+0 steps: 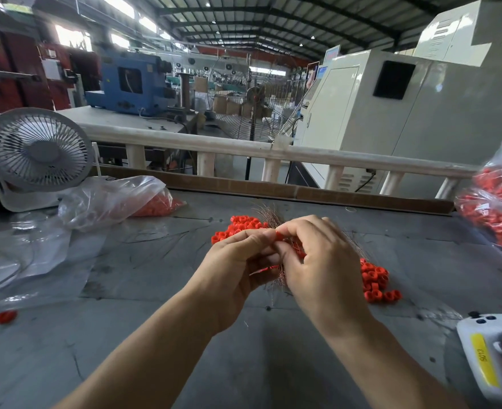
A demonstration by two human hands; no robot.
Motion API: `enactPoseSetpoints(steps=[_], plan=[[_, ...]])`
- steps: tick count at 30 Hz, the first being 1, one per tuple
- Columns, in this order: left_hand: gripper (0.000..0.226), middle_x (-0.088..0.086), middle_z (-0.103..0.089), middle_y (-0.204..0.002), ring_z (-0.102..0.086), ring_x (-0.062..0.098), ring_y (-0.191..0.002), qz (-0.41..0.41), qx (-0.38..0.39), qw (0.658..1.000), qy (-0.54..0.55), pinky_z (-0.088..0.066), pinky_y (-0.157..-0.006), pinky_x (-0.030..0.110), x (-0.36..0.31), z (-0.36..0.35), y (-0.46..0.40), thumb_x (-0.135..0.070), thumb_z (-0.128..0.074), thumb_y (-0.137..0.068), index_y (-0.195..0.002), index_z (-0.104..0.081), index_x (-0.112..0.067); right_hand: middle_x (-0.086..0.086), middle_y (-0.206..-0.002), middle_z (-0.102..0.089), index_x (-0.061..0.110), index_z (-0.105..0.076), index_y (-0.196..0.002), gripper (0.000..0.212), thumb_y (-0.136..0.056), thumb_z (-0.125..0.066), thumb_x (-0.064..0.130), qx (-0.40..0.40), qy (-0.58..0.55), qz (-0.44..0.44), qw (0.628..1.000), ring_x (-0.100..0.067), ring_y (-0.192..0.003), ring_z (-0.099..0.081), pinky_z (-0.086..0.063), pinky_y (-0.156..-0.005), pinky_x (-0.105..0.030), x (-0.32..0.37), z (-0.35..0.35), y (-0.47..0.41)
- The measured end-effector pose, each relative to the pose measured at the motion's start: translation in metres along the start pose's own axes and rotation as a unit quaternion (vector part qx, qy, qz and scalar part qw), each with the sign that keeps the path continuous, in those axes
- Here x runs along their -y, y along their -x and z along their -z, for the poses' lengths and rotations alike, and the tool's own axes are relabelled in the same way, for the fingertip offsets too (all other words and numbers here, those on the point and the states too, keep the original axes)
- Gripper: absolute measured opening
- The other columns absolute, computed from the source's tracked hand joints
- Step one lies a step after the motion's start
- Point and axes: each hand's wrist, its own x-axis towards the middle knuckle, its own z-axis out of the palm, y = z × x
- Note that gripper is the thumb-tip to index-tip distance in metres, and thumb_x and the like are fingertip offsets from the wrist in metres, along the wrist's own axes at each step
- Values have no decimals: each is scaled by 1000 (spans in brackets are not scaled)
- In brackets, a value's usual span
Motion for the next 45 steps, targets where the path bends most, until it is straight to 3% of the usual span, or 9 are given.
enactPoseSetpoints(steps=[11,17,25,34,40,45], plan=[[32,12,-66,-88,-66,18,-78,2,25,1000,15,-56,-73,30,-1,1,-1,-23,-70,-84,-108,-67,-2,-1,-86,-69,8,-72,-88,7,-88,-78,11,-65,12,57,996,-23,-83,-62,-50,-77,-34,-7,-5,0],[21,14,-67,-89,-65,19,-76,-5,12,1000,7,-57,-69,28,-3,0,0,-15,-67,-90,-106,-69,-1,0,-88,-68,9,-71,-88,5,-91,-71,13,-54,13,82,995,-25,-85,-60,-51,-77,-39,-9,-4,0],[18,18,-61,-84,-61,21,-72,-4,-1,1000,12,-56,-77,32,-5,1,3,-12,-69,-86,-98,-69,3,0,-93,-71,8,-75,-93,6,-88,-78,6,-31,-6,81,996,-21,-88,-62,-53,-80,-35,-8,-1,0],[34,29,-57,-103,-58,22,-71,-1,-16,1000,20,-52,-87,38,-5,-2,3,-5,-66,-91,-116,-63,17,-2,-91,-71,6,-76,-92,4,-89,-77,4,-54,-7,92,994,-22,-87,-62,-52,-79,-33,-11,-3,3],[24,14,-66,-82,-64,20,-72,26,-2,999,48,-59,-76,31,-6,-3,5,-18,-73,-81,-98,-71,0,1,-95,-69,7,-74,-96,6,-91,-76,8,-51,-60,48,996,-17,-93,-62,-49,-85,-24,-14,-6,3],[17,13,-68,-84,-67,20,-77,60,14,996,60,-62,-78,31,-7,-1,6,-15,-70,-85,-94,-75,-1,3,-99,-69,9,-75,-101,10,-91,-76,10,-45,-93,17,995,-14,-97,-63,-49,-88,-21,-12,-7,5]])
